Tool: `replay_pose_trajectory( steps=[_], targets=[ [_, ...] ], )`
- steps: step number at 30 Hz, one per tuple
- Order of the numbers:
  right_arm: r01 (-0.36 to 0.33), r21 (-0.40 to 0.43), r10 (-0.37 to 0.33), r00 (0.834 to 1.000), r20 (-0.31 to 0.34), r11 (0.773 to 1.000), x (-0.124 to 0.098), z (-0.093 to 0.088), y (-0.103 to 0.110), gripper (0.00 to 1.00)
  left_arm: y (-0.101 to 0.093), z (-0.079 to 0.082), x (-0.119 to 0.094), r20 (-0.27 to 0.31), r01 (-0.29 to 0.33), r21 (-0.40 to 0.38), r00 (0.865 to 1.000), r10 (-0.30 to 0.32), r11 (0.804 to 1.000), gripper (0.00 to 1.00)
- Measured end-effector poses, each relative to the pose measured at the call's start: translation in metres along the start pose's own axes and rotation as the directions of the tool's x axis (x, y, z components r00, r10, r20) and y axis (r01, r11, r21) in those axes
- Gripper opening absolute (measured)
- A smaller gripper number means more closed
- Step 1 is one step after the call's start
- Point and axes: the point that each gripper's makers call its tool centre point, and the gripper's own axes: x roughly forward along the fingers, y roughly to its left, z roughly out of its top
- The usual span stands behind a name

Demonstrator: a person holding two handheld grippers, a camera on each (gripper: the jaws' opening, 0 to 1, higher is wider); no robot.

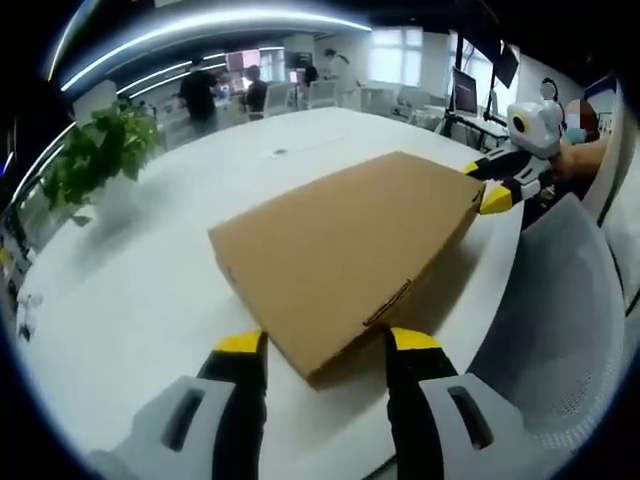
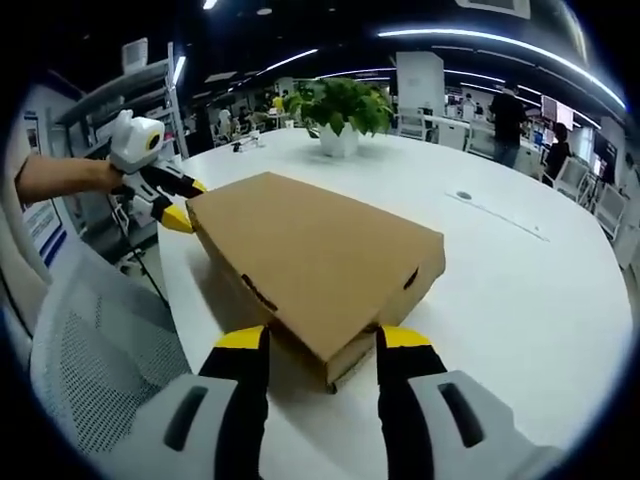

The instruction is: Operate the shoe box by opening the lid, removing the specified soft item, and placing it in the target area until the item is outside and the box remains undamaged.

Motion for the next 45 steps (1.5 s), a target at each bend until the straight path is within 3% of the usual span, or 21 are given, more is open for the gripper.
replay_pose_trajectory(
  steps=[15,33,45],
  targets=[
    [0.004,-0.042,-0.002,0.999,0.043,0.999,-0.014,0.022,0.003,0.41,-0.002,0.021,-0.016,0.048,-0.01,0.003,0.999,0.01,1.0,0.51],
    [0.047,-0.135,-0.032,0.993,0.112,0.99,-0.03,0.07,-0.007,0.43,0.015,0.065,-0.033,0.151,-0.094,0.024,0.985,0.089,0.995,0.47],
    [0.059,-0.147,-0.039,0.99,0.136,0.987,-0.031,0.087,-0.018,0.41,0.032,0.084,-0.036,0.176,-0.15,0.006,0.973,0.147,0.989,0.36]
  ],
)
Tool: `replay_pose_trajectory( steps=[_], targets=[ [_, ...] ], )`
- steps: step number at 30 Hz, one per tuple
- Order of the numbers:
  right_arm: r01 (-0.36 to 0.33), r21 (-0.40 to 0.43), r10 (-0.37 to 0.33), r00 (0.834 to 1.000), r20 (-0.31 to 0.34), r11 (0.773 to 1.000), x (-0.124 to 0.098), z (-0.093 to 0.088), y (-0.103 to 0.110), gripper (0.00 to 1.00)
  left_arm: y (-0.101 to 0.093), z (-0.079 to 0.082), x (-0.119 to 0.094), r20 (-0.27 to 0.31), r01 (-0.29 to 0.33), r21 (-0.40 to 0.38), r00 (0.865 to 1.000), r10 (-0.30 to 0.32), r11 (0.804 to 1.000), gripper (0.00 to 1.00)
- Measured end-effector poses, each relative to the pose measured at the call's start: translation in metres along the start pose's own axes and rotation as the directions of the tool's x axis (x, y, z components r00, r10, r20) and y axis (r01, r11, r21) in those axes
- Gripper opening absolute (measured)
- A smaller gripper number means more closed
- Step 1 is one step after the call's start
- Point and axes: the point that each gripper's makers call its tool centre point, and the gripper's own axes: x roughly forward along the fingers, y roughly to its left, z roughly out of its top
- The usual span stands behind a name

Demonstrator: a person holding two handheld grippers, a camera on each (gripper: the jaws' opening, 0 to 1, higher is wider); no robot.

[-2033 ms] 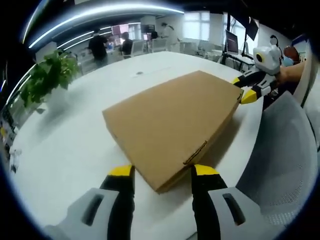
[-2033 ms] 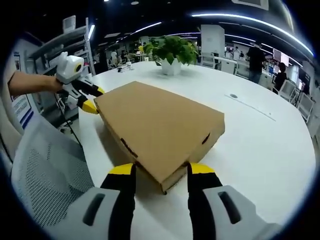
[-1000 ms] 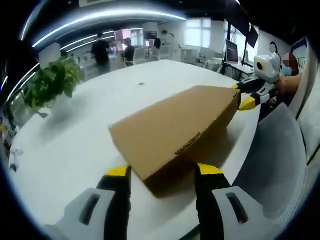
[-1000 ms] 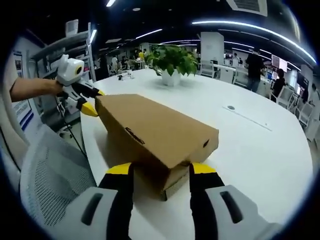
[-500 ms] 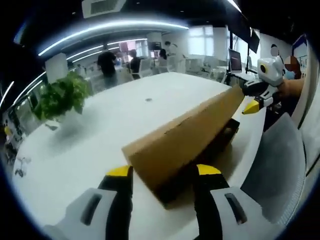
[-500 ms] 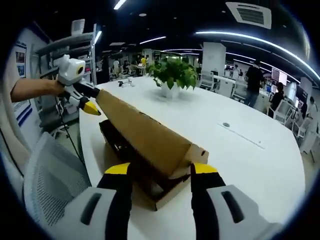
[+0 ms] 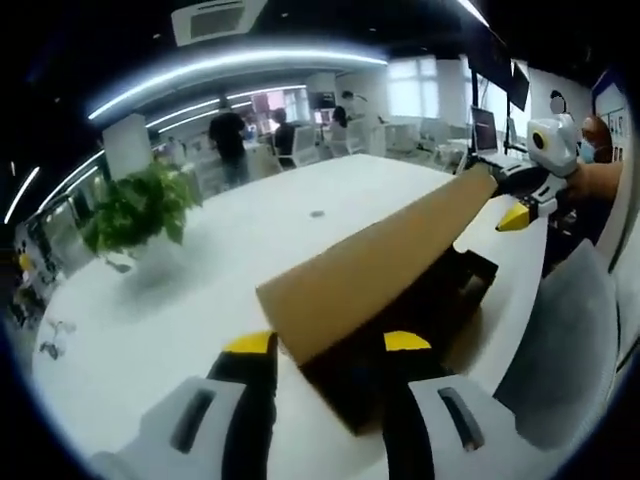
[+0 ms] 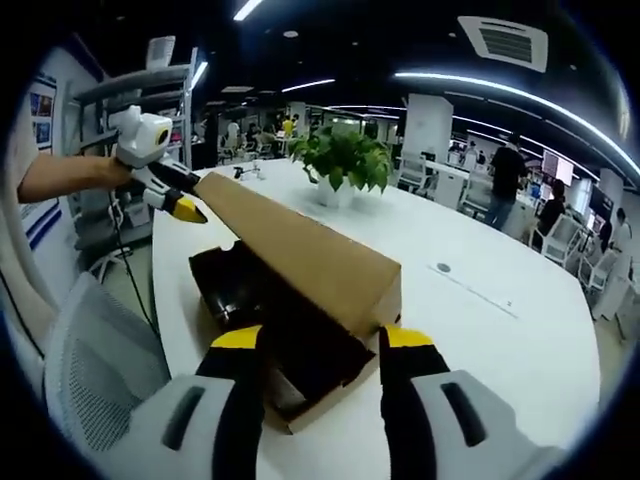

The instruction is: Operate the shoe box by opening the lid, removing the specified soft item, and placing it in the target area until the item is outside and the box remains undamaged.

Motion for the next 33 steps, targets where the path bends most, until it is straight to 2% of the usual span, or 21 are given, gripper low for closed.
replay_pose_trajectory(
  steps=[12,22,33],
  targets=[
    [0.013,-0.007,-0.013,1.0,0.024,1.0,0.004,0.012,-0.013,0.38,0.026,0.016,0.006,0.017,-0.097,-0.01,0.995,0.097,0.995,0.16],
    [0.024,-0.018,-0.024,0.999,0.036,1.0,0.008,0.02,-0.026,0.35,0.04,0.025,0.01,0.021,-0.148,-0.007,0.989,0.149,0.989,0.03],
    [0.034,-0.024,-0.033,0.998,0.052,0.999,0.014,0.028,-0.039,0.32,0.054,0.036,0.019,0.022,-0.164,-0.038,0.986,0.165,0.986,0.02]
  ],
)
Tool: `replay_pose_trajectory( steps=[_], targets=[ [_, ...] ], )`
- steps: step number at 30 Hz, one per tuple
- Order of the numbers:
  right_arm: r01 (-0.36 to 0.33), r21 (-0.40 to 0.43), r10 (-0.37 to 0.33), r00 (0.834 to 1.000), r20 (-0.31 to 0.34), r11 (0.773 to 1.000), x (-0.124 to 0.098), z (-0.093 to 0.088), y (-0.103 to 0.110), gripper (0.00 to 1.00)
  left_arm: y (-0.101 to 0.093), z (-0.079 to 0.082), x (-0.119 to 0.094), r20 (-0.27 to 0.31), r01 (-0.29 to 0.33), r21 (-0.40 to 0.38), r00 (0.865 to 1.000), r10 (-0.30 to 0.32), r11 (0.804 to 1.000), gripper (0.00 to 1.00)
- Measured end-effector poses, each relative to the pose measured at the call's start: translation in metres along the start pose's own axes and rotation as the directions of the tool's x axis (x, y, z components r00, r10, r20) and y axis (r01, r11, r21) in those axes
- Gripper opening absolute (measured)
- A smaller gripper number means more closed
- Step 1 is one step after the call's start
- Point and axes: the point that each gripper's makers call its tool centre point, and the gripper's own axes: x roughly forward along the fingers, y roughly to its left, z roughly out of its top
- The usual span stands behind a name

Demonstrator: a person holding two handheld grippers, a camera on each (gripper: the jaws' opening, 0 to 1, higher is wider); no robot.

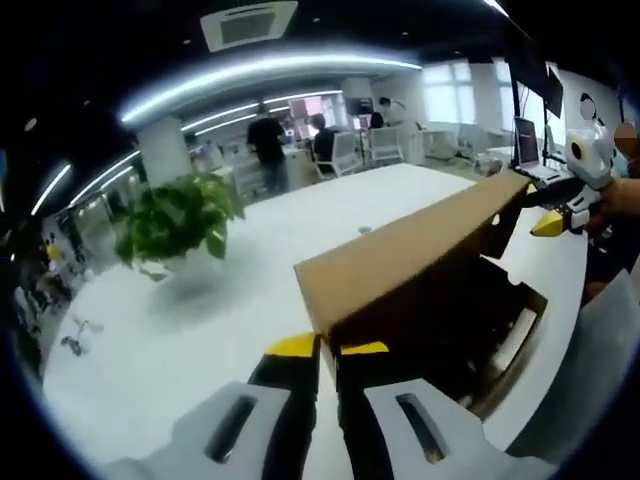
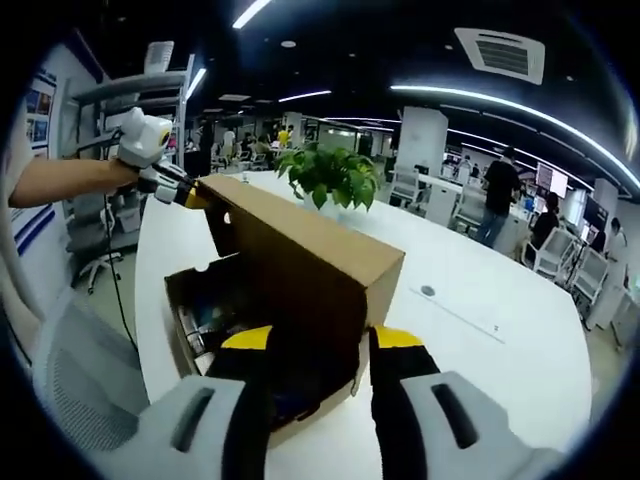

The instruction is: Operate the shoe box by opening the lid, removing the specified soft item, and placing it in the target area until the item is outside and the box remains undamaged.

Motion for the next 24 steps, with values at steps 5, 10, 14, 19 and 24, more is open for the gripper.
replay_pose_trajectory(
  steps=[5,10,14,19,24],
  targets=[
    [0.018,-0.008,-0.017,1.0,0.016,1.0,0.001,0.0,-0.008,0.26,0.007,0.004,0.006,0.005,-0.01,-0.025,1.0,0.01,1.0,0.01],
    [0.034,-0.004,-0.034,0.999,-0.007,0.999,0.003,-0.01,-0.014,0.22,0.009,0.008,0.01,0.01,-0.014,-0.037,1.0,0.015,0.999,0.01],
    [0.047,-0.006,-0.047,0.998,-0.031,0.999,0.005,-0.022,-0.017,0.21,0.011,0.01,0.012,0.014,-0.016,-0.04,1.0,0.016,0.999,0.01],
    [0.076,-0.003,-0.076,0.995,-0.059,0.997,0.009,-0.036,-0.024,0.19,0.014,0.013,0.016,0.015,-0.015,-0.041,1.0,0.015,0.999,0.01],
    [0.091,-0.005,-0.091,0.992,-0.089,0.996,0.015,-0.05,-0.029,0.16,0.017,0.016,0.021,0.014,-0.014,-0.036,1.0,0.014,0.999,0.01]
  ],
)
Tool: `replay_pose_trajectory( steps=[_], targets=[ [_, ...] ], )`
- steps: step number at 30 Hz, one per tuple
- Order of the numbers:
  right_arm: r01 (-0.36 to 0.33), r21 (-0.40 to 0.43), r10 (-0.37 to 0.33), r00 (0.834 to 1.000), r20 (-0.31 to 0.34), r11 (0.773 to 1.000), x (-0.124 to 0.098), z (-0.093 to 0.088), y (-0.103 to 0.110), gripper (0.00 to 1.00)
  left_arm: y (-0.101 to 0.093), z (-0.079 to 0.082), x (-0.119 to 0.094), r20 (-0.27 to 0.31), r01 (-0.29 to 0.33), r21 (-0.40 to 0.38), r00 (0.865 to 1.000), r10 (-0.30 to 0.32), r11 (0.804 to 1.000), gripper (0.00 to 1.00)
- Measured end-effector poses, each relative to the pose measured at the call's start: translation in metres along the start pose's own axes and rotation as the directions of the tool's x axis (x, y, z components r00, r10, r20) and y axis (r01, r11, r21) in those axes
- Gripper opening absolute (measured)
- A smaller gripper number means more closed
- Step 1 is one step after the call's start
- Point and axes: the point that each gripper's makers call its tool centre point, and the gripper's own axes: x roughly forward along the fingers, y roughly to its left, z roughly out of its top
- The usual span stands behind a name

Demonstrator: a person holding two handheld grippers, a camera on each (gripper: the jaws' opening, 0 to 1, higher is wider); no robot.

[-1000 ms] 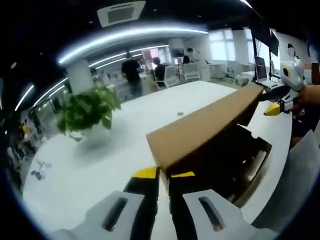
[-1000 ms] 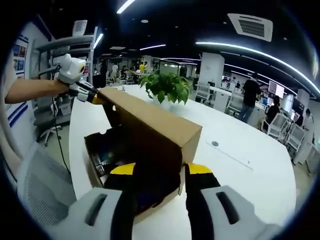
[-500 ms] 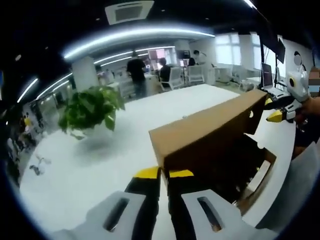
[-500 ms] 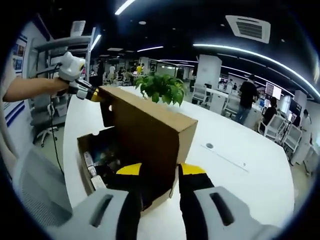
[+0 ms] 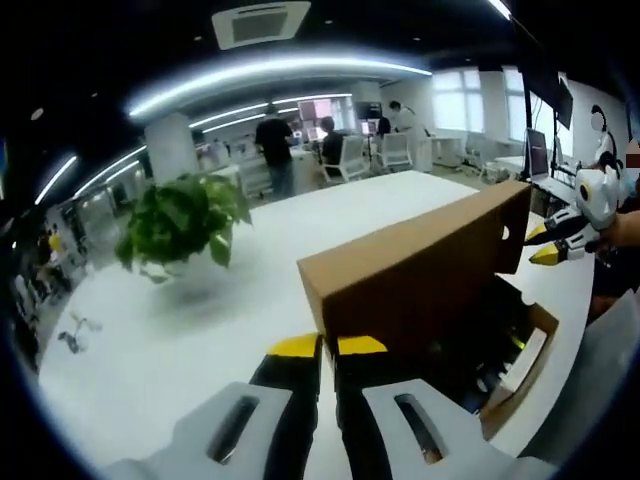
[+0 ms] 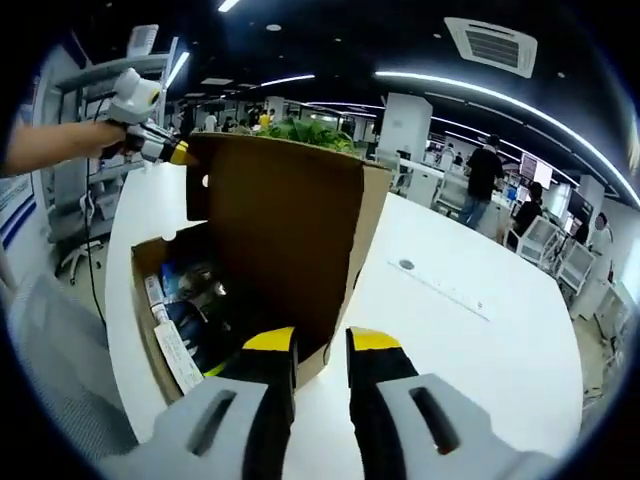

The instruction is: Operate the shoe box by opening the lid, removing the specified soft item, and placing it in the target area until the item is outside and the box remains undamaged.

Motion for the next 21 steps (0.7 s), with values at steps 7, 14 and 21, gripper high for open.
replay_pose_trajectory(
  steps=[7,14,21],
  targets=[
    [0.009,-0.008,-0.01,1.0,-0.02,1.0,0.012,-0.008,-0.004,0.12,0.004,0.004,0.008,-0.002,0.004,0.004,1.0,-0.004,1.0,0.01],
    [0.016,-0.026,-0.016,0.999,-0.03,1.0,0.024,-0.01,-0.008,0.08,0.01,0.007,0.017,-0.007,0.006,0.011,1.0,-0.006,1.0,0.01],
    [0.016,-0.023,-0.017,0.999,-0.045,1.0,0.034,-0.012,-0.011,0.04,0.012,0.009,0.024,-0.012,0.012,0.013,1.0,-0.012,1.0,0.01]
  ],
)
